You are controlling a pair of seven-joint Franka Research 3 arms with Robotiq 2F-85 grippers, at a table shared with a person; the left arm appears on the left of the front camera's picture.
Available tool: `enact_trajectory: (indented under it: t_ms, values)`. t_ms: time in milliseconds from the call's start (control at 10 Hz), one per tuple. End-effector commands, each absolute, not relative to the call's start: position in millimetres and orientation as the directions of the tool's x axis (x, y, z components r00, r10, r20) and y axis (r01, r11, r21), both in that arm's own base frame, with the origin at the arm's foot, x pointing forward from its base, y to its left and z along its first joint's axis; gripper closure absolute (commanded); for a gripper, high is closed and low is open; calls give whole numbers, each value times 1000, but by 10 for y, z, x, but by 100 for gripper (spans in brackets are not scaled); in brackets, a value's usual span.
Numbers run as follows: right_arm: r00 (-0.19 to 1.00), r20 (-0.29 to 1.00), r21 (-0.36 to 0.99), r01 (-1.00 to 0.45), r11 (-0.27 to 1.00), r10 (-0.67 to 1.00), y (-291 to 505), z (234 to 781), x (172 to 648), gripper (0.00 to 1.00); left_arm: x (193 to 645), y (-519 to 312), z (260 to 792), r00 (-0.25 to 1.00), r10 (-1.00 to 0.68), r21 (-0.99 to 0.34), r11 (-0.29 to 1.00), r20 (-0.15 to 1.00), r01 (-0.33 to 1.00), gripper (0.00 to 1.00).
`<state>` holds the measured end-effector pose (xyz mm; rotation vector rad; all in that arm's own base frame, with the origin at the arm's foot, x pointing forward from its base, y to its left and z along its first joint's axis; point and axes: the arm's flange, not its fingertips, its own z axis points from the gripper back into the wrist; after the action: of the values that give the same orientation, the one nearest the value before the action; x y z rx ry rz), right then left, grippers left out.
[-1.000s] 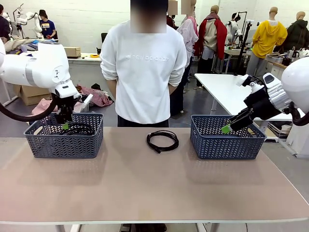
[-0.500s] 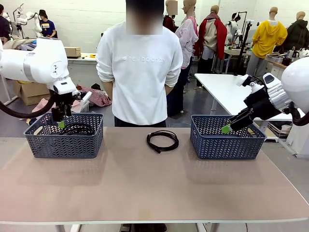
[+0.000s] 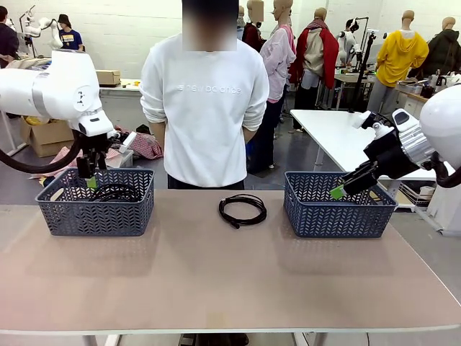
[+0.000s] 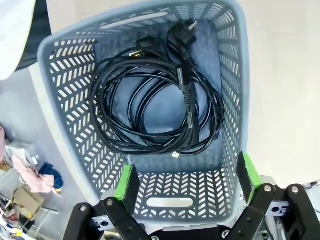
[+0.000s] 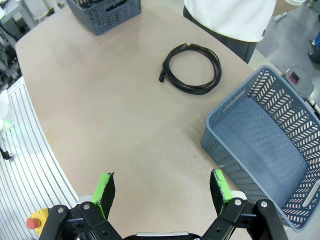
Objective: Organize the cables according to human instructions.
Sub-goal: Pick up a bundle of cables and place it in the basket indicated by the human.
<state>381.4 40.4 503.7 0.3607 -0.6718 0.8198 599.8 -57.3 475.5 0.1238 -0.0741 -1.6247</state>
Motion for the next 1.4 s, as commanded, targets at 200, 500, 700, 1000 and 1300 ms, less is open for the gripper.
enact_trajectory:
  t_ms: [200, 500, 700, 1000, 1300]
  values:
    - [471, 691, 42, -783, 621, 548, 384, 5016, 3831, 0, 6007, -560, 4739, -67, -997, 123, -72, -40, 990, 0]
    - [471, 691, 42, -783, 621, 548, 384, 5016, 3831, 0, 5782, -858, 4774, 36, -999, 101, 39, 32, 994, 0]
    - [471, 691, 42, -783, 621, 548, 384, 5016, 3831, 0, 5512, -1051, 4865, 89, -991, 89, 98, 103, 991, 0]
    - [471, 691, 42, -783, 621, 548, 384, 5016, 3831, 0, 5021, -1235, 4982, 81, -988, 68, 90, 130, 994, 0]
    - [471, 691, 42, -783, 621, 548, 384, 5016, 3831, 0, 4506, -1385, 4956, 65, -984, 50, 75, 164, 996, 0]
